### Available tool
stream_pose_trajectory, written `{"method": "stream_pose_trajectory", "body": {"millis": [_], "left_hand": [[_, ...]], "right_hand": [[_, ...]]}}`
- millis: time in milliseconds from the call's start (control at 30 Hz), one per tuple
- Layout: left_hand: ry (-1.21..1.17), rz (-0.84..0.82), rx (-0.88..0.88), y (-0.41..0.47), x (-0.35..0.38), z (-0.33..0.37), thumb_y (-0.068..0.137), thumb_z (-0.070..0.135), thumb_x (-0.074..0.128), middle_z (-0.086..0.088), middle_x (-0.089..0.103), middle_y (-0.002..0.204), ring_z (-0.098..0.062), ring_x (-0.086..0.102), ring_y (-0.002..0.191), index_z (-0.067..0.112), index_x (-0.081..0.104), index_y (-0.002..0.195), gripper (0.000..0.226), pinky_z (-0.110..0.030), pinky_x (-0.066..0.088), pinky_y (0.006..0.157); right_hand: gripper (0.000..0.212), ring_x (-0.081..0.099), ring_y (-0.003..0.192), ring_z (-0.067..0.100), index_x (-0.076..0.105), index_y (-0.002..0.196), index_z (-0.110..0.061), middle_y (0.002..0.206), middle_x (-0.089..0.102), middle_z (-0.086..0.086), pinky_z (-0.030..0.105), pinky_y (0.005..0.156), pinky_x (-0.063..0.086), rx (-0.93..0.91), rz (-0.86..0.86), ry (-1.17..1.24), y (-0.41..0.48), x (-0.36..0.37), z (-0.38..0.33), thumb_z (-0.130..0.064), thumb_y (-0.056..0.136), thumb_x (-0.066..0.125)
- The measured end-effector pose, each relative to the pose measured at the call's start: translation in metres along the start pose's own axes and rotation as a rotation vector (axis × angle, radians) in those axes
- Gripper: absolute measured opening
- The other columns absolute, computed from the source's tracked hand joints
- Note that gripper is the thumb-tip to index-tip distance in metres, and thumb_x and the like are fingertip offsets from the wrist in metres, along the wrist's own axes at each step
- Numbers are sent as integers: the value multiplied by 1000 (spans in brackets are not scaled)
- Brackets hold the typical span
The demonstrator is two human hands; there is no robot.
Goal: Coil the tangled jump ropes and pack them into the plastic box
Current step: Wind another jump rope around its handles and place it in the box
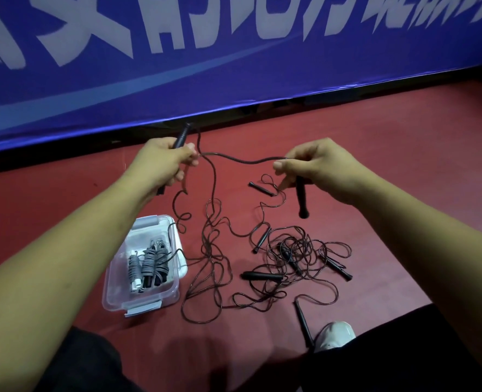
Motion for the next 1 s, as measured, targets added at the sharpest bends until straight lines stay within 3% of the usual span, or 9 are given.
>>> {"method": "stream_pose_trajectory", "body": {"millis": [67, 133, 267, 433, 533, 633, 800, 933, 1000], "left_hand": [[46, 60, 35, -1, 0, 2, 98, 30, 57, -7, 63, 76, -15, 49, 52, 16, 68, 99, 18, -18, 34, 42], [26, 80, 63, -5, 3, 8, 100, 29, 55, -5, 54, 64, -14, 48, 50, 18, 67, 95, 18, -17, 34, 41], [-223, -219, 20, -25, 46, 17, 104, 21, 47, -3, 60, 63, -12, 59, 48, 9, 61, 92, 22, -16, 42, 41], [-327, -521, -83, -62, 99, 13, 104, 23, 44, -18, 73, 92, -32, 73, 89, 4, 60, 111, 26, -37, 59, 80], [-369, -651, -129, -81, 116, 17, 101, 27, 44, -26, 71, 104, -39, 71, 98, 4, 56, 124, 35, -40, 60, 82], [-473, -762, -183, -99, 128, 22, 94, 31, 47, -27, 71, 93, -43, 71, 88, 5, 56, 119, 37, -42, 62, 72], [-466, -742, -171, -94, 127, 22, 94, 28, 50, -5, 54, 70, -18, 52, 50, 1, 55, 116, 35, -20, 42, 40], [-425, -775, -150, -90, 125, 25, 96, 24, 50, -3, 47, 70, -13, 41, 48, 2, 55, 116, 31, -19, 33, 41], [-440, -840, -163, -94, 126, 29, 95, 23, 49, -4, 48, 70, -13, 42, 48, 3, 55, 115, 29, -18, 34, 41]], "right_hand": [[16, 74, 76, 26, 74, 77, -10, 69, 65, 11, 45, 84, 58, 53, -46, 160, -1, 10, 0, -25, 82, 77], [15, 72, 79, 23, 74, 73, -13, 72, 67, 8, 46, 85, 57, 100, -80, 301, -2, 22, -2, -26, 82, 76], [20, 61, 76, -5, 78, 83, -17, 86, 75, -12, 22, 75, 43, 119, 56, 209, -1, 20, -6, -37, 85, 74], [19, 41, 53, 11, 72, 79, -12, 53, 53, -10, 24, 53, 34, 216, -38, 491, -2, 44, -9, -29, 88, 71], [20, 39, 43, 7, 64, 82, -6, 50, 47, -5, 18, 44, 36, 302, -59, 739, -1, 51, -6, -24, 91, 68], [20, 42, 42, 4, 59, 78, -7, 60, 49, 1, 15, 42, 43, 376, 27, 882, 1, 44, 7, -19, 89, 71], [32, 53, 48, 13, 60, 87, -5, 60, 53, 5, 24, 52, 52, 354, 101, 506, 1, 19, 27, -28, 80, 80], [53, 71, 90, 18, 67, 114, -19, 105, 70, 5, 42, 81, 61, 203, 184, 91, 3, -6, 19, -51, 75, 80], [38, 68, 101, 7, 70, 116, -29, 108, 73, -4, 36, 93, 55, 39, 92, 31, 3, 3, -1, -52, 85, 70]]}}
Point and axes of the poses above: each hand's wrist, its own y-axis towards the middle knuckle, its own x-axis out of the palm, z = x × y, the point moved 10 cm from there along y, towards the middle knuckle
